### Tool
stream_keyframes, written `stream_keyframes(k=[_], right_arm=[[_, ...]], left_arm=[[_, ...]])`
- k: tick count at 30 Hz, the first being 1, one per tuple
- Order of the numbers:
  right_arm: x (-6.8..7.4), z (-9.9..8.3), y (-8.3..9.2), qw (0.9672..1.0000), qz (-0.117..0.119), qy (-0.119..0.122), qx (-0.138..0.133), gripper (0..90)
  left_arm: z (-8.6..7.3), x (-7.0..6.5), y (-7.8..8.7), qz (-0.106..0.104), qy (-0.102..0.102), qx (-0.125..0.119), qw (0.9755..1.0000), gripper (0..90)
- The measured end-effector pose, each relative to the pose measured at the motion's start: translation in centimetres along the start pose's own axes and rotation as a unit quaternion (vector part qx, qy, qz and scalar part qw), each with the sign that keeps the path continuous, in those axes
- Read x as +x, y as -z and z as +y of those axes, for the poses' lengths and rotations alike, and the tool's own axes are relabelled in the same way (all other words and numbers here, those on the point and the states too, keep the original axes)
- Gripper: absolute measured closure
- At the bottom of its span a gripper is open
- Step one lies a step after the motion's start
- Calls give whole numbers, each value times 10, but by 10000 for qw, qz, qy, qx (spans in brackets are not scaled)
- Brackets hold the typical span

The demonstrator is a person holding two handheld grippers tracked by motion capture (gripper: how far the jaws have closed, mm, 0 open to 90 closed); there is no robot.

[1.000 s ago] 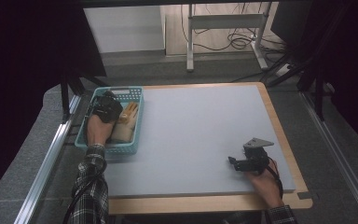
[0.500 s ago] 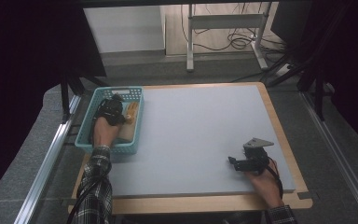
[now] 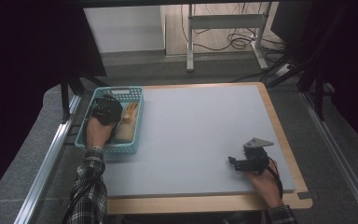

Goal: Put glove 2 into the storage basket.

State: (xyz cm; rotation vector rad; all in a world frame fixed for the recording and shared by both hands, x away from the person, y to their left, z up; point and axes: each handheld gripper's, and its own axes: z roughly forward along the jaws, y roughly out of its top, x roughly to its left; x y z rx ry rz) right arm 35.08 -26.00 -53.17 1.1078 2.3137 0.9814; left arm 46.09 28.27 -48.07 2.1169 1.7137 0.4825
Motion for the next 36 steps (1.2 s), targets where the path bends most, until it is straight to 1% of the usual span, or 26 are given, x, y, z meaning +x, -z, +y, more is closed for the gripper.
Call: stream_keyframes(k=[3, 7, 9, 15, 16, 17, 18, 19, 23, 25, 26, 29, 30, 32, 34, 36], right_arm=[[0, 0, 0, 10000, -1, 0, -1, 177], [0, 0, 0, 10000, -2, 2, 3, 177], [0, 0, 0, 10000, -2, 4, 3, 177], [0, 0, 0, 10000, -2, 3, 3, 177], [0, 0, 0, 10000, -3, 3, 3, 177], [0, 0, 0, 10000, -3, 3, 3, 177], [0, 0, 0, 10000, -4, 4, 2, 177], [0, 0, 0, 10000, -3, 3, 3, 177], [0, 0, 0, 10000, -3, 2, 3, 178], [0, 0, 0, 10000, -3, 3, 3, 177], [0, 0, 0, 10000, -2, 3, 2, 178], [0, 0, 0, 10000, -4, 3, 3, 178], [0, 0, 0, 10000, -3, 4, 2, 177], [0, 0, 0, 10000, -5, 3, 3, 177], [0, 0, 0, 10000, -5, 4, 2, 177], [0, 0, 0, 10000, -4, 3, 2, 177]], left_arm=[[-2, 5, 4, -88, 94, -109, 9999, 516], [-5, 11, 10, -147, 195, -211, 9995, 487], [-7, 14, 13, -194, 241, -261, 9992, 481], [-11, 21, 20, -328, 373, -442, 9978, 407], [-12, 22, 22, -332, 392, -480, 9975, 401], [-12, 22, 22, -332, 392, -480, 9975, 382], [-13, 23, 23, -339, 374, -478, 9976, 382], [-15, 24, 24, -396, 427, -532, 9969, 365], [-18, 27, 27, -481, 494, -624, 9957, 318], [-19, 28, 28, -518, 507, -644, 9953, 304], [-20, 28, 29, -550, 515, -697, 9947, 279], [-22, 27, 31, -576, 520, -781, 9939, 242], [-23, 28, 32, -580, 486, -787, 9940, 227], [-24, 27, 33, -617, 499, -867, 9931, 201], [-26, 27, 34, -701, 521, -952, 9916, 175], [-27, 27, 35, -732, 485, -964, 9915, 151]])
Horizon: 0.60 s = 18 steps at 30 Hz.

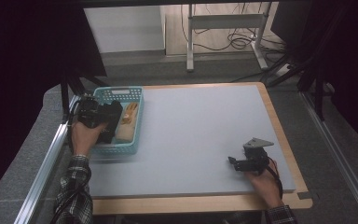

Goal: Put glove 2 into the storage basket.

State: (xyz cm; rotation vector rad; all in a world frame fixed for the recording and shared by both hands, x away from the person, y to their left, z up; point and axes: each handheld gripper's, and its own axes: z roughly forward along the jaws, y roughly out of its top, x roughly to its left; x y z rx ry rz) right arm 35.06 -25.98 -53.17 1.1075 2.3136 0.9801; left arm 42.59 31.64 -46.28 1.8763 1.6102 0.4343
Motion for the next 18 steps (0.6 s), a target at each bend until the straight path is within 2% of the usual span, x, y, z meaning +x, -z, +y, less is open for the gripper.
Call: stream_keyframes(k=[11, 18], right_arm=[[0, 0, 0, 10000, -1, 3, 0, 177], [0, 0, 0, 10000, -2, 2, 0, 177]], left_arm=[[-3, -7, 9, -66, -150, -252, 9995, 38], [-6, -12, 16, -249, -215, -333, 9989, 18]])
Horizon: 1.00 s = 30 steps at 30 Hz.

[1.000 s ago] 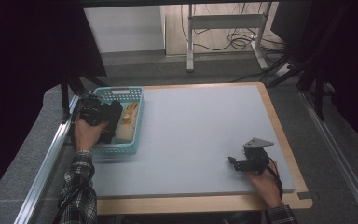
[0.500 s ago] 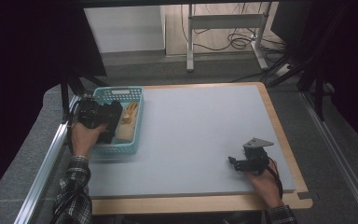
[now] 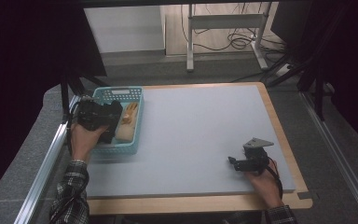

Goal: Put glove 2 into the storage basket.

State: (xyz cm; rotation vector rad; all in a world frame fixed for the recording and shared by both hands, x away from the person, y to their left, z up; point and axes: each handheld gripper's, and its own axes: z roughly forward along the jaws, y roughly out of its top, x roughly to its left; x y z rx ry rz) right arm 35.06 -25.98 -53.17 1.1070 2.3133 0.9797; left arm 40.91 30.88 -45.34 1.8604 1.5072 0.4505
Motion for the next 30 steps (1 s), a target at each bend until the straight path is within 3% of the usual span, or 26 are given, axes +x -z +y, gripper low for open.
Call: stream_keyframes(k=[8, 18, 27, 30], right_arm=[[0, 0, 0, 10000, -3, 3, 3, 177], [0, 0, 0, 10000, -7, 5, 5, 177], [0, 0, 0, 10000, -8, 0, 5, 178], [0, 0, 0, 10000, -11, 5, 6, 177]], left_arm=[[-5, -7, 10, -217, -99, -163, 9996, 10], [-13, -26, 20, -367, -408, -265, 9981, 0], [-18, -41, 26, -560, -569, -391, 9960, 0], [-21, -52, 27, -619, -709, -444, 9946, 0]])
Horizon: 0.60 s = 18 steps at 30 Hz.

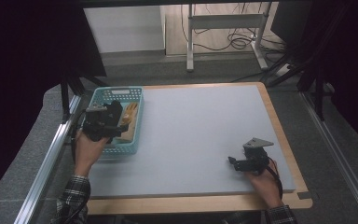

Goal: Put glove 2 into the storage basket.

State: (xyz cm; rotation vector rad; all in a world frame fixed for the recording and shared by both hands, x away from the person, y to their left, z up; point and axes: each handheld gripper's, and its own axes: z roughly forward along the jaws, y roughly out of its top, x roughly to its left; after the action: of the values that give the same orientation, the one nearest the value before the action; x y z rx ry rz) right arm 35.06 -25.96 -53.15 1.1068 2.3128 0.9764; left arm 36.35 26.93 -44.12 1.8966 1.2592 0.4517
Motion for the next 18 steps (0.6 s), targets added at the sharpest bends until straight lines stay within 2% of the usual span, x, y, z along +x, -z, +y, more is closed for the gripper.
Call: stream_keyframes(k=[9, 18], right_arm=[[0, 0, 0, 10000, -1, 1, 0, 177], [0, 0, 0, 10000, -2, 3, -1, 177]], left_arm=[[-2, -26, -3, -258, -247, -113, 9993, 0], [-7, -61, -9, -533, -605, -202, 9965, 0]])
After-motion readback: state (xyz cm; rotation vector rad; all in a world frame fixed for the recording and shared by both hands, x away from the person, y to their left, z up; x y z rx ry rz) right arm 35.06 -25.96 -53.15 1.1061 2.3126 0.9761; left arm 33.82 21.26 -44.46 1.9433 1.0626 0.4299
